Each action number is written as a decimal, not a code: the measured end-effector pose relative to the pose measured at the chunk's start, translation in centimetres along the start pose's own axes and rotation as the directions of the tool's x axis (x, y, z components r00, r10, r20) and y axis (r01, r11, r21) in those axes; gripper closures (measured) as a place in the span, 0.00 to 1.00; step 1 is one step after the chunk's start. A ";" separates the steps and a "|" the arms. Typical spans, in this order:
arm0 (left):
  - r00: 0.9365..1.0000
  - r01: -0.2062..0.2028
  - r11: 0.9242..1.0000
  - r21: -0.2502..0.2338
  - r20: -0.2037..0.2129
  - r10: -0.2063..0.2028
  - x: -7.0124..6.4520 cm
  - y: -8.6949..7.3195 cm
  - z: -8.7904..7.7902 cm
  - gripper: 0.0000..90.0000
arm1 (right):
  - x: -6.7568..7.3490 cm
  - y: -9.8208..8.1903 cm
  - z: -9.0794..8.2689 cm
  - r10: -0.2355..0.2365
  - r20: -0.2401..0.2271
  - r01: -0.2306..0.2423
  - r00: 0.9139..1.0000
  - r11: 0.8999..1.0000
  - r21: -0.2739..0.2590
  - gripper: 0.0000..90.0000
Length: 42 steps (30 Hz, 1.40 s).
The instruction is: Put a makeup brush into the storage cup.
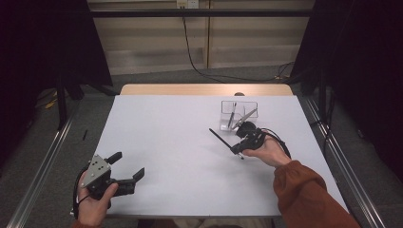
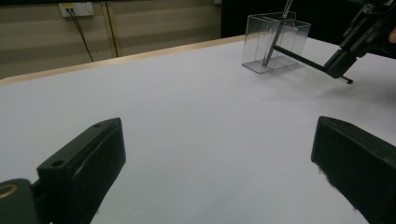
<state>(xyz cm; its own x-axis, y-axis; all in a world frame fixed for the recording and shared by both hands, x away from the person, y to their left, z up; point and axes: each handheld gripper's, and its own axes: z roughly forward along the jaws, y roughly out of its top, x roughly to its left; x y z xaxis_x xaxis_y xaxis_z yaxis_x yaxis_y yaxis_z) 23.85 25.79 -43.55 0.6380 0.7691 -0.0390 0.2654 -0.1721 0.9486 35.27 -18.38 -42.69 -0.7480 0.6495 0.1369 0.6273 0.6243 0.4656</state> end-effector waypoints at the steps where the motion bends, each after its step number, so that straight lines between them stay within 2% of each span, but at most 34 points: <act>1: 1.000 0.002 1.000 -0.004 -0.001 -0.002 0.0 0.0 0.0 0.03 | 0.0 -0.1 -0.1 -0.003 0.000 0.003 1.000 1.000 -0.012 0.94; 3: 1.000 0.001 1.000 -0.007 -0.005 -0.001 0.0 0.1 -0.1 0.03 | 0.0 -0.3 -0.4 -0.003 -0.005 0.003 1.000 0.999 -0.051 0.94; 8: 1.000 0.006 1.000 -0.010 -0.008 -0.006 0.1 0.1 -0.1 0.03 | 0.0 -0.8 -0.7 0.003 -0.011 -0.004 1.000 0.994 -0.112 0.94; 13: 1.000 0.006 1.000 -0.010 -0.006 -0.006 0.0 0.1 -0.1 0.03 | 0.0 -1.1 -1.2 -0.017 -0.020 0.012 1.000 0.977 -0.212 0.94; 19: 1.000 0.003 1.000 -0.015 -0.003 -0.003 0.0 0.1 -0.1 0.03 | 0.0 -1.6 -1.0 -0.016 -0.028 0.008 0.999 0.962 -0.272 0.94; 22: 1.000 0.006 1.000 -0.014 -0.006 -0.006 0.0 0.1 -0.1 0.03 | -0.2 -1.9 -1.1 -0.009 -0.031 -0.001 0.999 0.950 -0.312 0.94; 27: 1.000 0.002 1.000 -0.018 -0.002 -0.002 0.0 0.2 -0.2 0.03 | -0.2 -2.2 -1.6 -0.017 -0.039 0.001 0.999 0.922 -0.387 0.94; 32: 1.000 0.000 1.000 -0.024 0.002 0.000 -0.1 0.3 -0.2 0.03 | -0.2 -2.6 -1.9 0.004 -0.061 -0.030 0.998 0.897 -0.440 0.94; 36: 1.000 -0.005 1.000 -0.023 0.003 0.005 -0.1 0.3 -0.2 0.03 | -0.1 -2.7 -2.1 -0.009 -0.071 -0.026 0.997 0.880 -0.475 0.94; 42: 1.000 0.001 1.000 -0.022 0.003 -0.001 -0.1 0.3 -0.3 0.03 | 0.4 -2.7 -2.4 -0.046 -0.097 -0.008 0.994 0.867 -0.499 0.94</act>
<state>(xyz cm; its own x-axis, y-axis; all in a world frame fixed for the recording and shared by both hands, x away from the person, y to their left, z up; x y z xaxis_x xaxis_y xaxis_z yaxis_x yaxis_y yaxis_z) 23.65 25.82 -43.21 0.6397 0.7675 -0.0405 0.2497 -0.1577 0.9554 32.80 -20.87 -41.78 -0.7937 0.5746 0.1996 0.4416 0.3188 0.8387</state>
